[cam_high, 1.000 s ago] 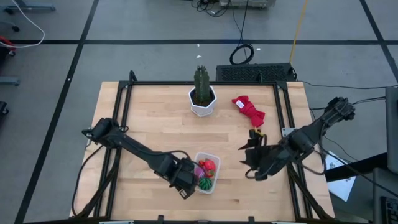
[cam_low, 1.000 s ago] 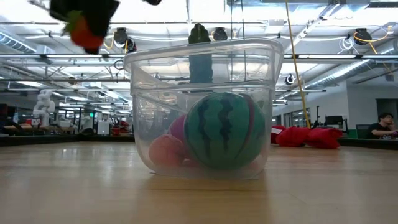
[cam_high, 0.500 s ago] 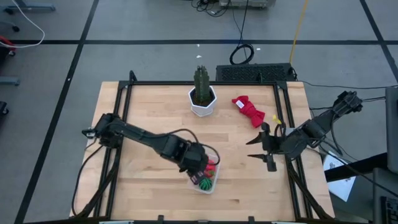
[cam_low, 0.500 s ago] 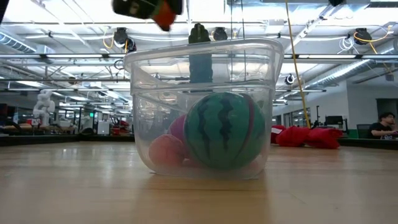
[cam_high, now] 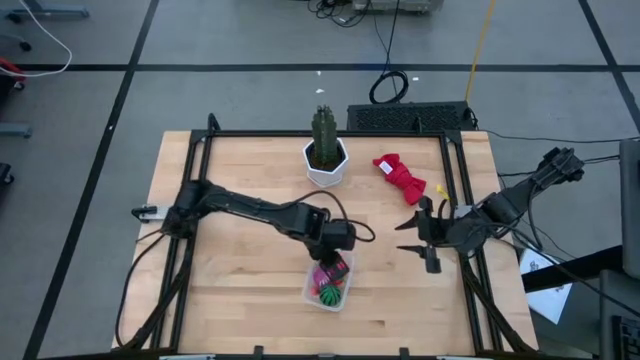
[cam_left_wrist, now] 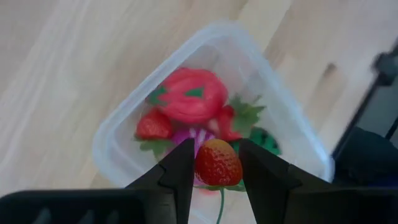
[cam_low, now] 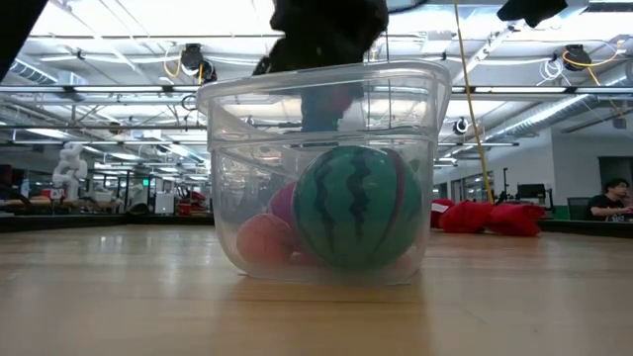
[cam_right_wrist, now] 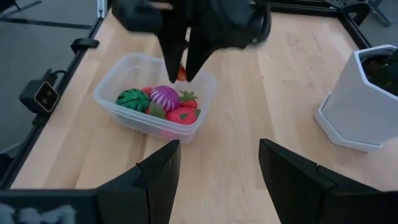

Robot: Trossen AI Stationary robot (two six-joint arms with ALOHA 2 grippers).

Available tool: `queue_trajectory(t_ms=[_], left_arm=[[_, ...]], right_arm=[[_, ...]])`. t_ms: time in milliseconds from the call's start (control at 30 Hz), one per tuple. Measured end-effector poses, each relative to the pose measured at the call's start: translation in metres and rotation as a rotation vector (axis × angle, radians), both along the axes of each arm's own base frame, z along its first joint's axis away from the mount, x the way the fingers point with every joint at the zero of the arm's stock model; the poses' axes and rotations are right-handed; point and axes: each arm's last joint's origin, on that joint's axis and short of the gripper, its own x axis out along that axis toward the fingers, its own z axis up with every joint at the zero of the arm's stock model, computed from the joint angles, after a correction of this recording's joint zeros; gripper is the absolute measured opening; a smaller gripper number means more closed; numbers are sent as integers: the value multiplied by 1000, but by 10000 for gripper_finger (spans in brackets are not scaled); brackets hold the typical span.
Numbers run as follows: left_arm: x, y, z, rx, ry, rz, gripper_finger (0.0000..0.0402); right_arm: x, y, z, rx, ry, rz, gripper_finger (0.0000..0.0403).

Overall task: Pick and placing Produce into tupperware
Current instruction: Put the red strawberry into the transparent bin

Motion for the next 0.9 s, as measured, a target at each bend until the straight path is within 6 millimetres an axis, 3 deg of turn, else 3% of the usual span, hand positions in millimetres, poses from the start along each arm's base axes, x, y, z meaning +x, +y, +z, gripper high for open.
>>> queue_trajectory(t_ms=[167,400,900], left_arm=[[11,2,-26,-14,42,-25,124],[17,1,-44,-6,69,-41,124],[19,2,-52,38,70,-43,124]], right_arm=[[1,-2,-1,-4,4,-14,209],[2,-3,0,-3,3,-18,209],[3,-2,-1,9,8,-24,209]])
